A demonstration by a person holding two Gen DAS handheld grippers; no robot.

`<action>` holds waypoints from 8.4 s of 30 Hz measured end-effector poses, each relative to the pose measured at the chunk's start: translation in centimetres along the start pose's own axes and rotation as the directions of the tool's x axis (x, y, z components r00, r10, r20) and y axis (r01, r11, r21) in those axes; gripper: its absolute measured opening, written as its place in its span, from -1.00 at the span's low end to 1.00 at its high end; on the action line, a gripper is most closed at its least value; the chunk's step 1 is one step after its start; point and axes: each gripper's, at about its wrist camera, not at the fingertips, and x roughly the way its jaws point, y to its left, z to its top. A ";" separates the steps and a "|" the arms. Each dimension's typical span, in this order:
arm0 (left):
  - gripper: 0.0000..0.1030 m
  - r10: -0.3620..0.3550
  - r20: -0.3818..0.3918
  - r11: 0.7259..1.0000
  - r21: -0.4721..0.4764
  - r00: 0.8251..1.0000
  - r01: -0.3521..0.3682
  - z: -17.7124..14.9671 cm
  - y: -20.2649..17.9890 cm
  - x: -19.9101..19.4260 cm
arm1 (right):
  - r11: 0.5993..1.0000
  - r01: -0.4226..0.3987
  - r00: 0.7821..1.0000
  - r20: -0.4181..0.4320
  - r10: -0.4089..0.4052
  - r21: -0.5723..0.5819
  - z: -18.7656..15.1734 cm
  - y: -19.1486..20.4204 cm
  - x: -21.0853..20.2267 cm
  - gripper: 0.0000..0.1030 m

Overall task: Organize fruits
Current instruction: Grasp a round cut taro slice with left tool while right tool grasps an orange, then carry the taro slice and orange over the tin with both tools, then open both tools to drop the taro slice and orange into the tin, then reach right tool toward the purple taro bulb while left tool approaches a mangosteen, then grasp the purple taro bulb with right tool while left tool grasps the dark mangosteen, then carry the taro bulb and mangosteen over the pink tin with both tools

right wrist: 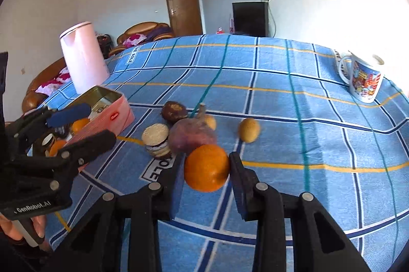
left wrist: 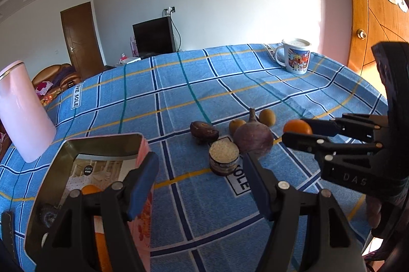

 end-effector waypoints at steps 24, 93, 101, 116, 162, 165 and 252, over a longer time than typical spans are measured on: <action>-0.29 -0.111 -0.138 0.994 -0.030 0.984 0.108 0.8 -1.1 4.6 | 0.999 -0.008 1.000 0.002 0.008 0.040 -0.1 -1.7 -0.2 -0.30; -0.29 0.001 0.267 0.998 -0.064 0.964 0.017 0.0 0.2 -3.2 | 0.991 0.080 0.945 0.323 -0.042 -0.107 -2.0 2.0 -5.9 -0.30; -0.29 -0.007 0.266 0.997 -0.075 0.964 0.028 -0.2 1.3 -4.6 | 0.986 0.089 0.946 0.321 -0.040 -0.140 -0.6 2.9 -6.3 -0.30; -0.29 0.159 0.131 0.958 -0.260 0.979 -0.120 -1.9 12.7 -5.1 | 0.956 -0.143 0.958 0.208 0.199 -0.255 4.7 11.2 -2.3 -0.30; 0.53 0.073 0.103 0.990 -0.124 0.992 -0.060 1.6 6.0 -5.0 | 0.997 -0.025 0.998 -0.051 0.021 -0.079 2.8 2.6 3.2 0.31; 0.53 0.079 0.092 0.992 -0.104 0.993 -0.069 2.3 5.2 -4.2 | 0.998 -0.037 0.996 -0.082 0.034 -0.043 3.0 2.0 4.5 0.31; -0.25 -0.042 0.186 0.993 -0.101 0.982 0.062 3.2 -0.2 1.9 | 0.999 0.035 0.974 0.225 -0.035 0.005 2.7 -3.9 -1.2 0.04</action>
